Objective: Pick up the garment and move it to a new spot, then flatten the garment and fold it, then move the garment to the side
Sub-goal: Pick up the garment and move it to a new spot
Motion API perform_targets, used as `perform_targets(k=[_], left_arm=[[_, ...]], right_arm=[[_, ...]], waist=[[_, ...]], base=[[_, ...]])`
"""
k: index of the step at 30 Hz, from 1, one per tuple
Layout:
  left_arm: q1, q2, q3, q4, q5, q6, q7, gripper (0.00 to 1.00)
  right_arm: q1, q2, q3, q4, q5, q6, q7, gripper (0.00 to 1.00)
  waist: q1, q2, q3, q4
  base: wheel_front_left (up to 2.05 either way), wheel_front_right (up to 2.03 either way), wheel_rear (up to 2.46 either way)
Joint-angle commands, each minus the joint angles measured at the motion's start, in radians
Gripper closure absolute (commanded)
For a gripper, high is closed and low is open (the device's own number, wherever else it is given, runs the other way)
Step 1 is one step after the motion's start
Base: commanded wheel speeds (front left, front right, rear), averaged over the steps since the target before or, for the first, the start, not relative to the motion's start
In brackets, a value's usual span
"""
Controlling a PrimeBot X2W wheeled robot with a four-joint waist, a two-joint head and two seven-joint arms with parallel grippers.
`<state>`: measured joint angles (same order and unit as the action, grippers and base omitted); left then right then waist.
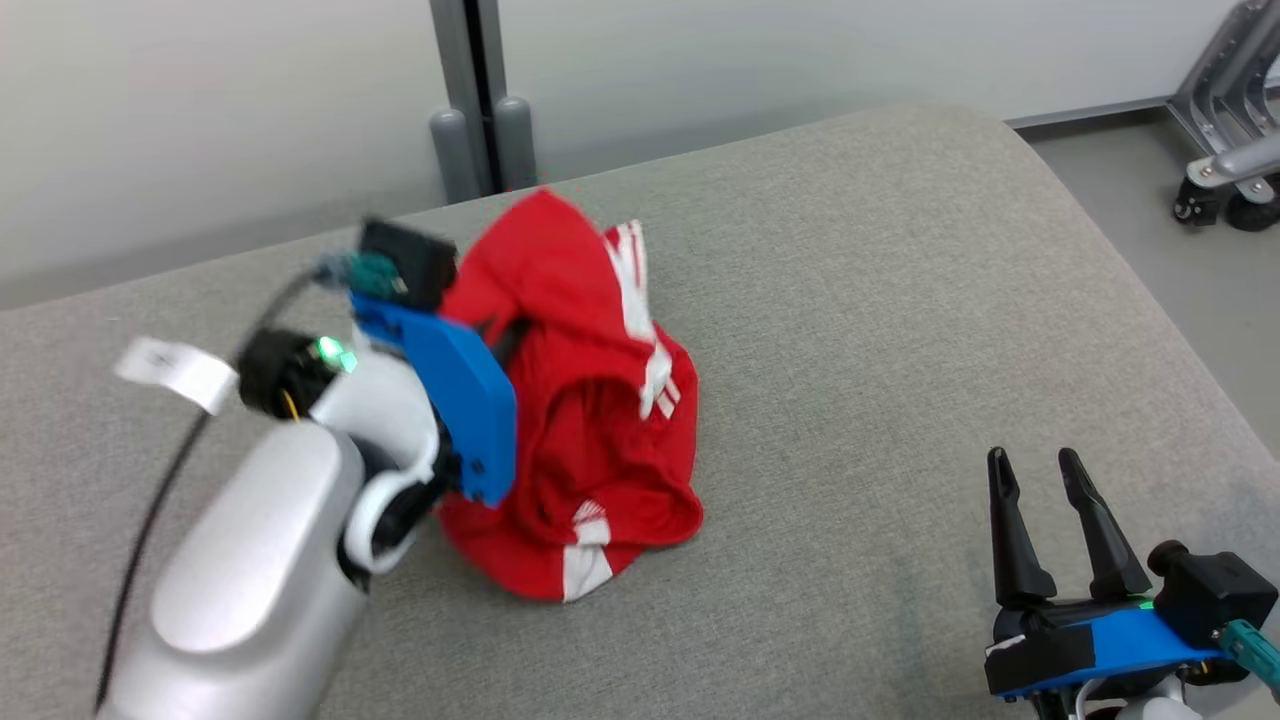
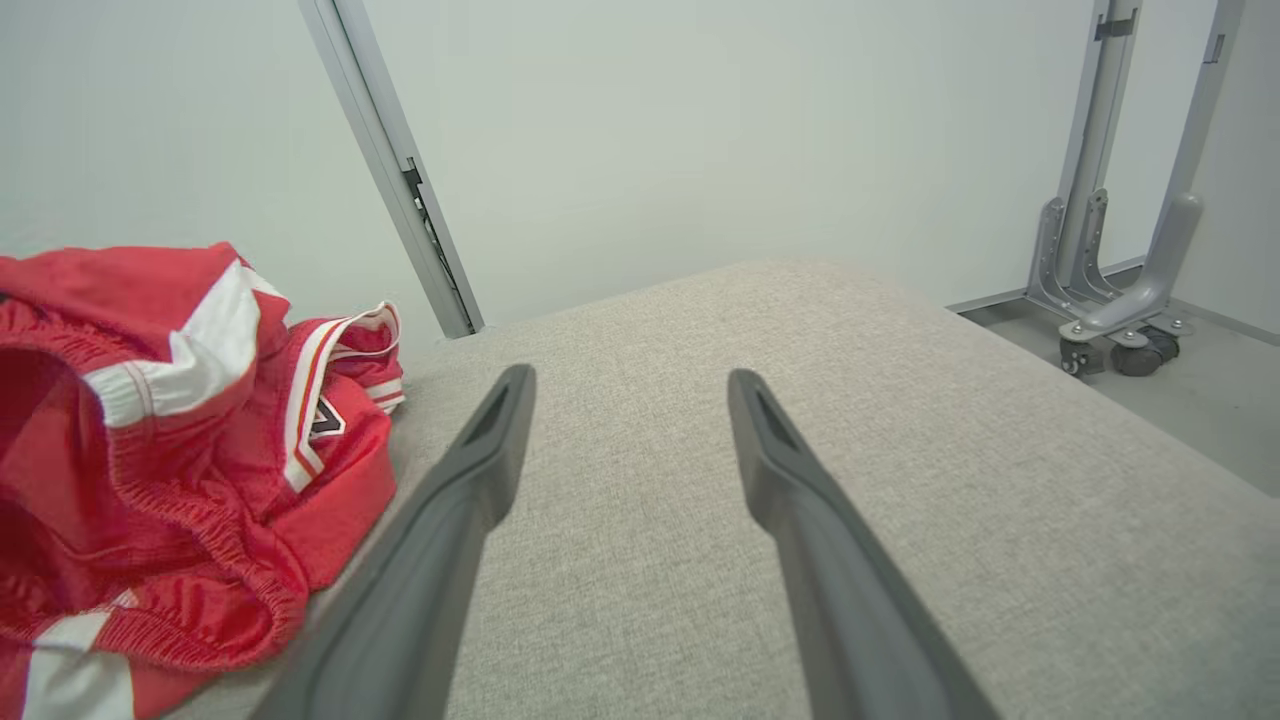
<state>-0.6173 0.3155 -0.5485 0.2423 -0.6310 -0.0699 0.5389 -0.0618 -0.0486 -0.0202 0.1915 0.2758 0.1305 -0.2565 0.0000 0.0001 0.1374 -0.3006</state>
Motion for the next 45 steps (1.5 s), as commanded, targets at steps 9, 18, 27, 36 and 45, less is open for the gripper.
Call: perform_targets(k=[9,18,27,36,45], left_arm=[[0.067,-0.046,0.013,0.079,0.014,0.016,-0.186,0.00],[0.199,-0.072,0.138,-0.009,-0.030,0.035,-0.518,0.00],[0.393,-0.065,0.230,-0.093,0.014,0.095,-0.776,0.00],[0.576,-0.074,0.305,-0.146,0.156,0.099,-0.805,0.00],[0.694,-0.092,0.354,-0.114,0.268,0.064,-0.805,0.00]], right_arm=[[0.020,-0.003,-0.029,-0.008,-0.020,0.000,0.004,0.00],[0.054,-0.003,-0.050,-0.047,-0.042,0.000,0.036,0.00],[0.089,-0.003,-0.078,-0.089,-0.065,0.000,0.069,0.00],[0.120,-0.003,-0.096,-0.110,-0.084,0.000,0.097,0.00],[0.145,-0.003,-0.096,-0.114,-0.095,0.000,0.117,0.00]], waist=[[0.0000,-0.0001,-0.033,0.055],[0.0000,-0.0001,-0.080,0.199],[0.0000,-0.0001,-0.097,0.334],[0.0000,-0.0001,-0.114,0.398],[0.0000,-0.0001,-0.137,0.412]], base=[[0.00,0.00,0.00],[0.00,0.00,0.00],[0.00,0.00,0.00],[0.00,0.00,0.00],[0.00,0.00,0.00]])
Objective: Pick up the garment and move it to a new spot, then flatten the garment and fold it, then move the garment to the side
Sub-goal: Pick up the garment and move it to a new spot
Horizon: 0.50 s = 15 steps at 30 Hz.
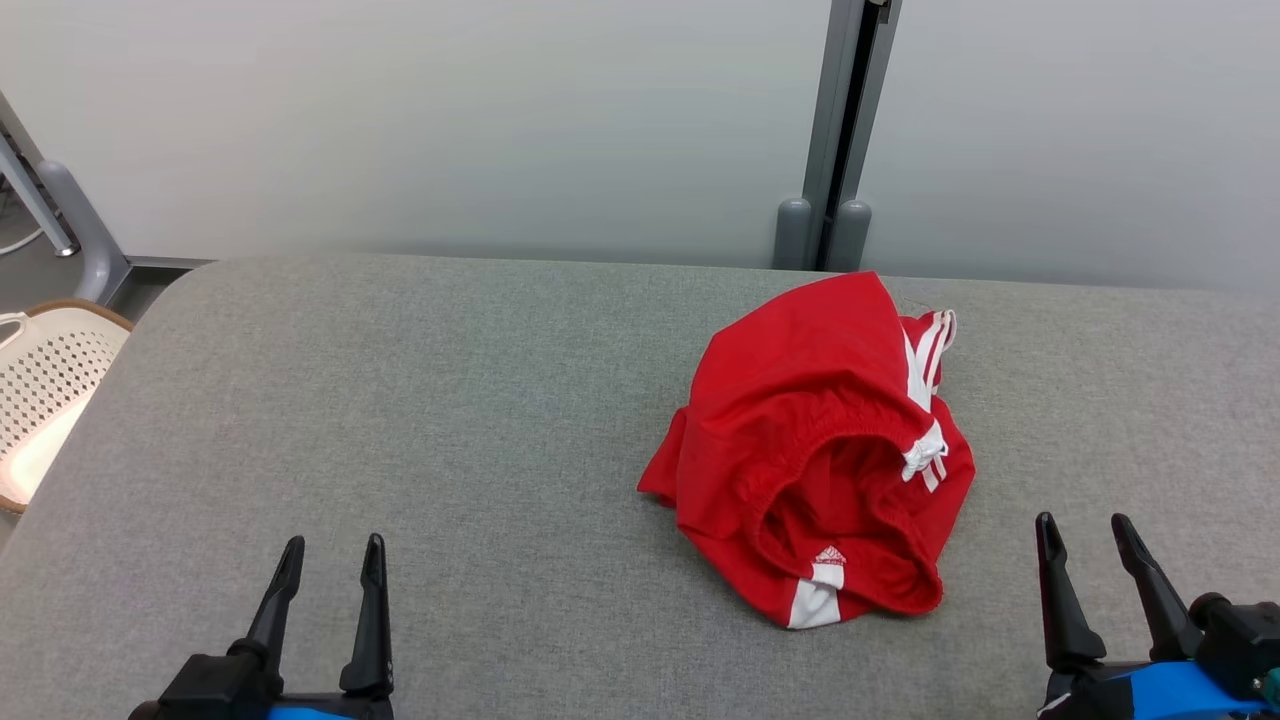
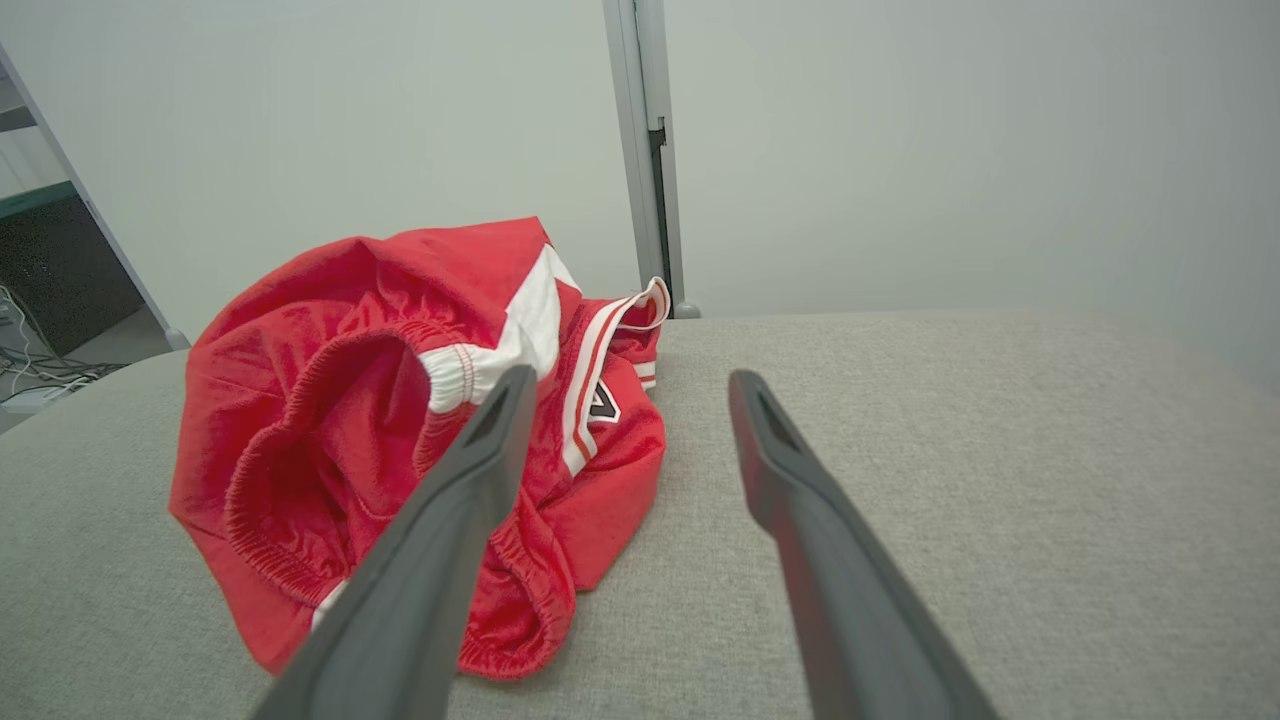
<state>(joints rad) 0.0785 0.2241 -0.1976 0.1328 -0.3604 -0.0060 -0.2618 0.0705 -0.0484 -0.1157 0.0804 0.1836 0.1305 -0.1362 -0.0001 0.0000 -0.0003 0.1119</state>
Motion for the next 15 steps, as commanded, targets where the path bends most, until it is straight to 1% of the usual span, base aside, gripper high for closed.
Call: perform_targets(k=[1,7,15], left_arm=[[0.005,0.000,0.005,0.002,0.004,-0.005,-0.004,0.00],[0.009,-0.003,0.011,0.041,0.029,-0.036,-0.005,0.00],[-0.024,-0.011,0.011,0.052,0.045,-0.053,-0.004,0.00]], right_arm=[[0.015,-0.004,0.000,-0.003,-0.004,0.000,0.002,0.00],[0.019,-0.004,0.009,-0.009,0.001,0.000,0.016,0.00],[0.007,-0.004,0.024,-0.002,0.013,0.000,0.011,0.00]], waist=[[0.0001,0.0000,-0.001,0.000],[0.0001,0.0000,0.000,-0.005],[0.0001,0.0000,0.012,-0.026]], base=[[0.00,0.00,0.00],[0.00,0.00,0.00],[0.00,0.00,0.00]])
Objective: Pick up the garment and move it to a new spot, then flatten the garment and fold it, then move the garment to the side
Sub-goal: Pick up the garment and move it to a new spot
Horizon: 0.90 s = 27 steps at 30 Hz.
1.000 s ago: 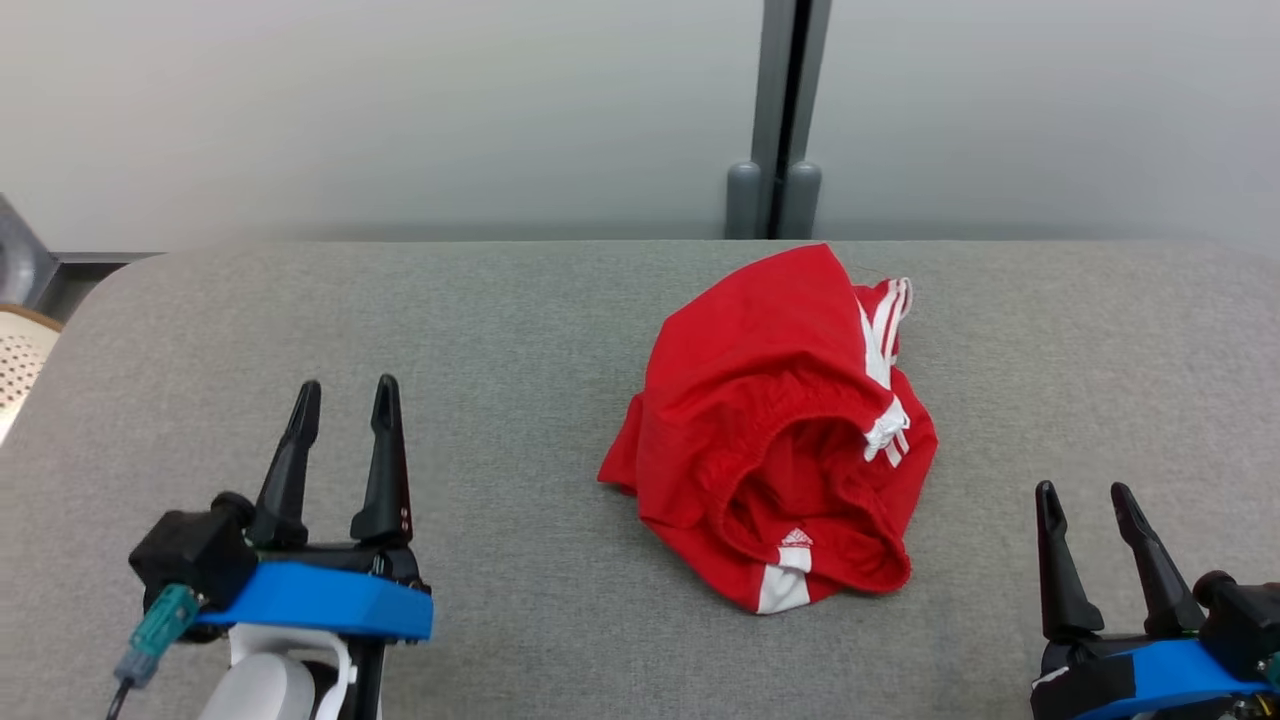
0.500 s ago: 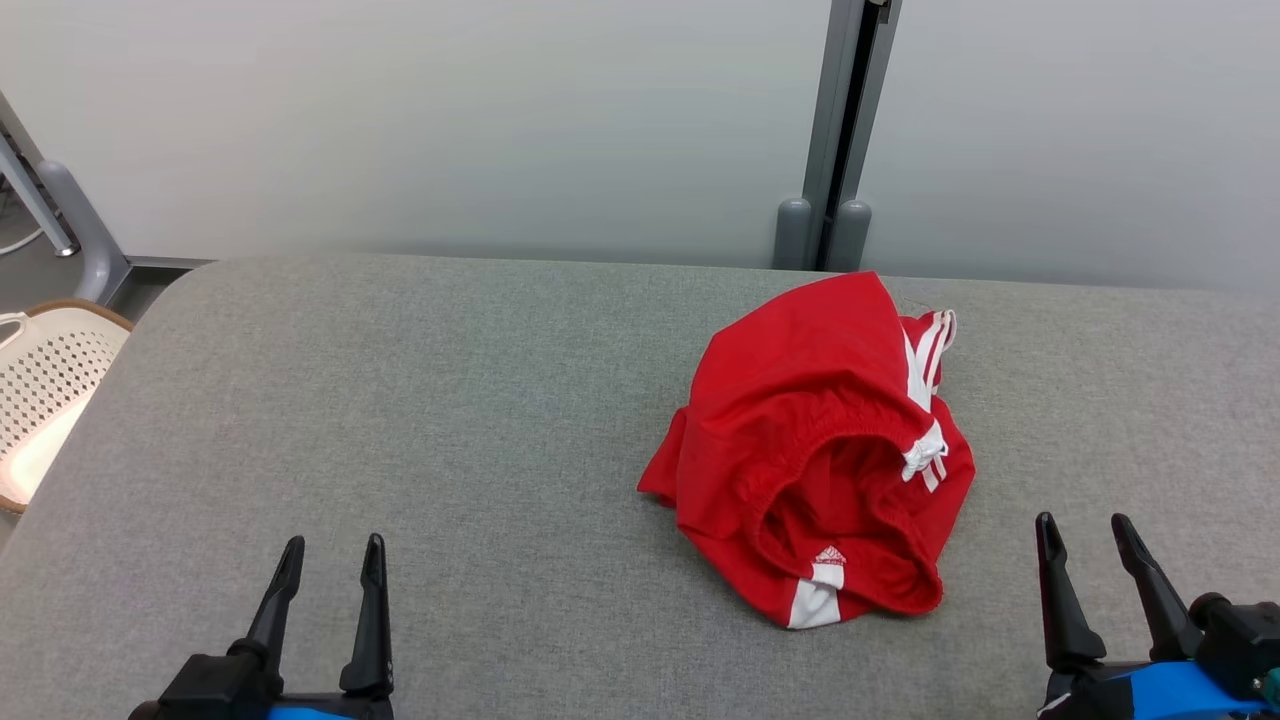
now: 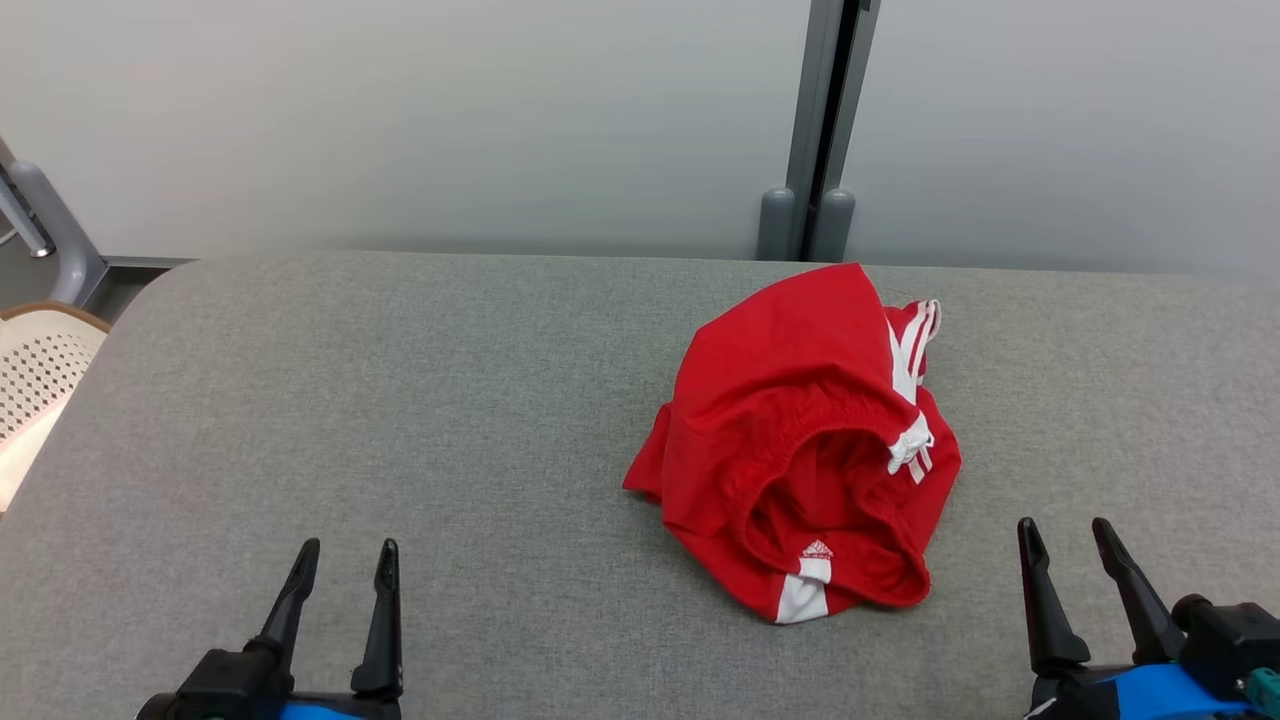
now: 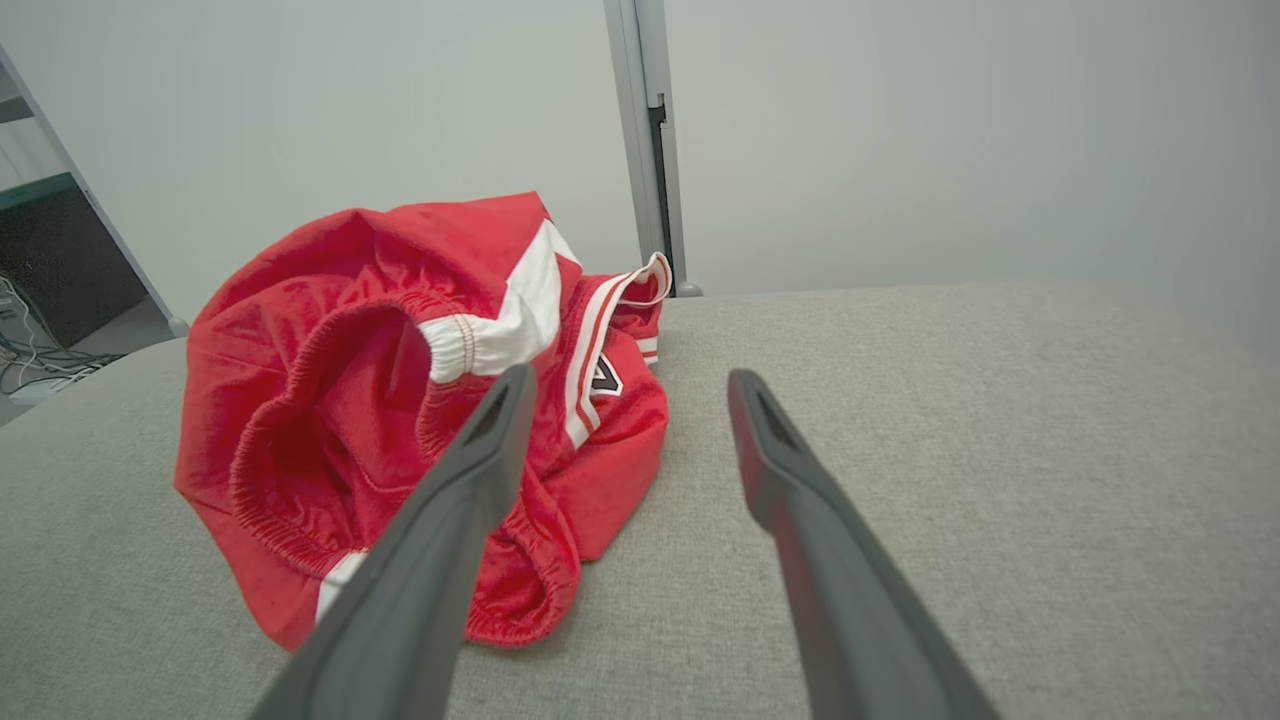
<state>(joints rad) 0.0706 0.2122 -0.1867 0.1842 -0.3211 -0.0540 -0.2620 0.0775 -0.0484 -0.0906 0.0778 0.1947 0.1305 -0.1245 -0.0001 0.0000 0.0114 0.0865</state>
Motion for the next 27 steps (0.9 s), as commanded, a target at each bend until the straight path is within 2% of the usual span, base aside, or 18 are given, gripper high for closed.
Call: perform_targets(k=[1,5,11,16,21,23,27], left_arm=[[-0.022,-0.001,-0.004,-0.001,0.007,-0.007,-0.004,0.00],[-0.076,0.001,-0.061,-0.029,0.028,-0.027,0.039,0.00],[-0.203,-0.037,-0.222,-0.048,0.015,-0.066,0.201,0.00],[-0.303,-0.064,-0.344,-0.017,-0.032,-0.076,0.267,0.00],[-0.365,-0.077,-0.391,0.065,-0.059,-0.077,0.320,0.00],[-0.381,-0.070,-0.390,0.108,-0.050,-0.063,0.343,0.00],[-0.388,-0.065,-0.360,0.177,-0.046,0.003,0.367,0.00]], right_arm=[[-0.003,-0.004,0.001,0.001,0.001,0.000,-0.001,0.00],[-0.019,-0.004,0.019,0.007,0.002,0.000,-0.002,0.00],[-0.038,-0.003,0.048,0.014,0.008,0.000,-0.011,0.00],[-0.054,-0.004,0.069,0.022,0.018,0.000,-0.020,0.00],[-0.065,-0.004,0.088,0.031,0.027,0.000,-0.031,0.00],[-0.067,-0.003,0.095,0.036,0.031,0.000,-0.037,0.00],[-0.074,-0.004,0.097,0.047,0.047,0.000,-0.047,0.00]], waist=[[0.0001,0.0000,0.002,-0.004],[0.0001,0.0000,0.007,-0.025],[0.0001,0.0000,0.025,-0.081],[0.0001,0.0000,0.049,-0.147],[0.0001,0.0000,0.073,-0.221],[0.0001,0.0000,0.082,-0.250],[0.0001,0.0000,0.094,-0.297]], base=[[0.00,0.00,0.00],[0.00,0.00,0.00],[0.00,0.00,0.00],[0.00,0.00,0.00],[0.00,0.00,0.00],[0.00,0.00,0.00],[0.00,0.00,0.00]])
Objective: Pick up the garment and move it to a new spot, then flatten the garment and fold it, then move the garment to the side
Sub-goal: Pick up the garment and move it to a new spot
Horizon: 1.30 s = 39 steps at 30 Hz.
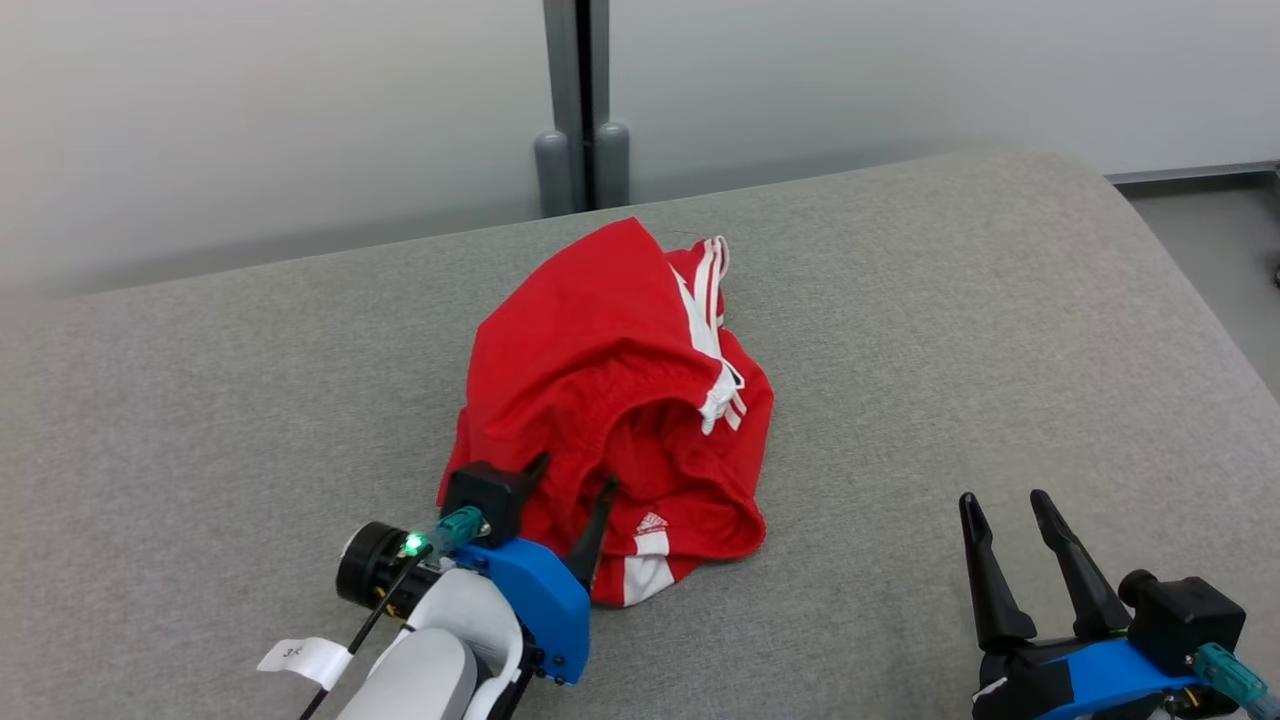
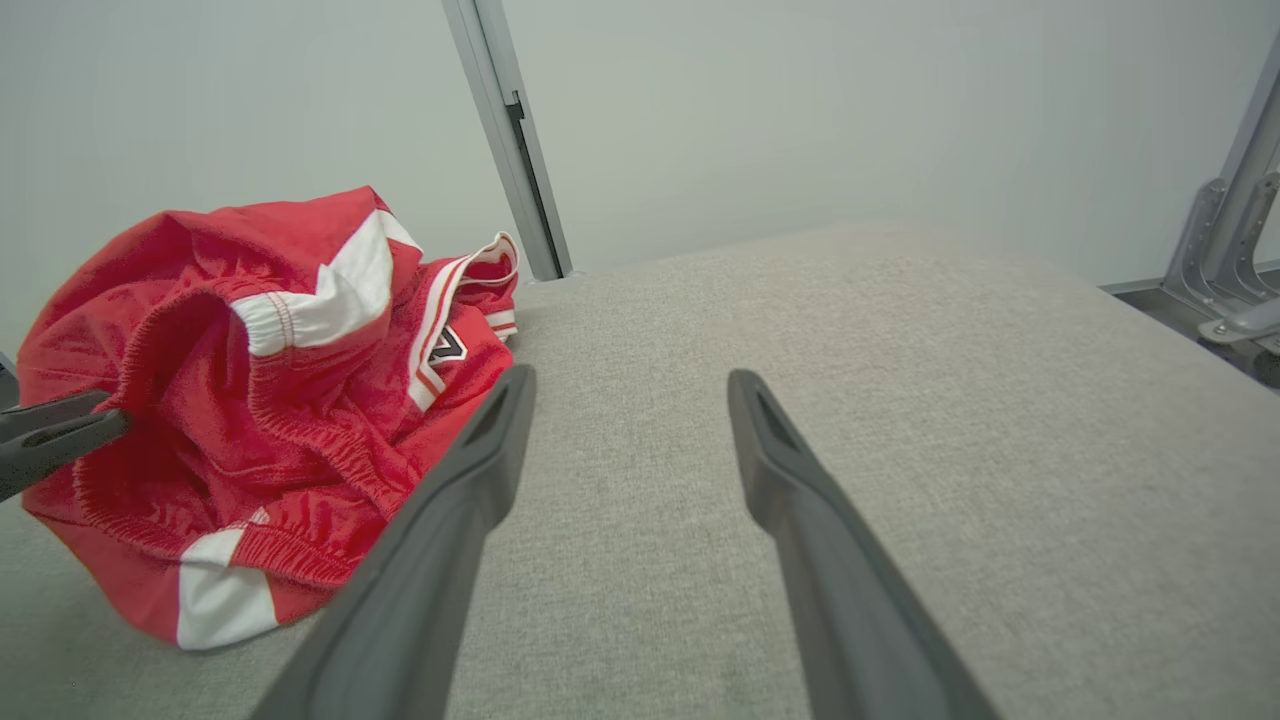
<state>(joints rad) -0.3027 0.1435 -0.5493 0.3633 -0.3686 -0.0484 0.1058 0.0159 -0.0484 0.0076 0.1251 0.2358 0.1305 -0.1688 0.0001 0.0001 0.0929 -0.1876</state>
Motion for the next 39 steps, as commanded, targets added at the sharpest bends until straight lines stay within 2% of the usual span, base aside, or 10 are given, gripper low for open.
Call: perform_targets(k=[1,5,10,11,12,13,20,26,35,39], left_arm=[[-0.012,0.006,0.016,0.012,0.004,0.023,0.003,0.00],[0.011,0.021,0.049,0.046,0.022,0.114,0.009,0.00],[0.027,0.033,0.070,0.060,0.031,0.180,0.027,0.00],[0.026,0.036,0.069,0.063,0.033,0.184,0.034,0.36],[0.022,0.038,0.069,0.065,0.035,0.187,0.039,0.88],[0.016,0.040,0.068,0.070,0.036,0.190,0.043,1.00],[-0.047,0.026,0.106,0.036,0.014,0.190,-0.060,1.00],[-0.118,0.021,0.123,-0.099,-0.006,0.154,-0.128,1.00],[-0.295,0.109,0.141,-0.320,-0.037,0.059,-0.005,1.00],[-0.347,0.158,0.163,-0.358,-0.045,0.038,0.048,1.00]], right_arm=[[-0.013,-0.003,0.000,0.002,0.010,0.000,-0.005,0.00],[-0.011,-0.003,-0.008,0.012,0.014,0.000,-0.015,0.00],[-0.014,-0.003,-0.014,0.019,0.017,0.000,-0.021,0.00],[-0.016,-0.003,-0.014,0.020,0.017,0.000,-0.023,0.00],[-0.019,-0.003,-0.014,0.020,0.019,0.000,-0.024,0.00],[-0.020,-0.003,-0.014,0.022,0.022,0.000,-0.026,0.00],[-0.016,-0.003,-0.017,0.025,0.023,0.000,-0.035,0.00],[-0.009,-0.004,-0.023,0.018,0.007,0.000,-0.026,0.00],[-0.007,-0.003,-0.022,-0.006,-0.004,0.000,-0.005,0.00],[-0.010,-0.003,-0.009,-0.009,-0.001,0.000,-0.001,0.00]], waist=[[-0.0001,-0.0001,0.015,-0.033],[-0.0001,-0.0001,0.020,-0.056],[-0.0001,-0.0001,0.025,-0.060],[-0.0001,-0.0001,0.026,-0.059],[-0.0001,-0.0001,0.027,-0.057],[-0.0001,-0.0001,0.028,-0.056],[-0.0001,-0.0001,0.031,-0.017],[-0.0001,-0.0001,0.018,0.076],[-0.0001,-0.0001,-0.010,0.291],[-0.0001,-0.0001,-0.010,0.350]], base=[[0.00,0.00,0.00],[0.00,0.00,0.00],[0.00,0.00,0.00],[0.00,0.00,0.00],[0.00,0.00,0.00],[0.00,0.00,0.00],[0.00,0.00,0.00],[0.00,0.00,0.00],[0.00,0.00,0.00],[0.00,0.00,0.00]])
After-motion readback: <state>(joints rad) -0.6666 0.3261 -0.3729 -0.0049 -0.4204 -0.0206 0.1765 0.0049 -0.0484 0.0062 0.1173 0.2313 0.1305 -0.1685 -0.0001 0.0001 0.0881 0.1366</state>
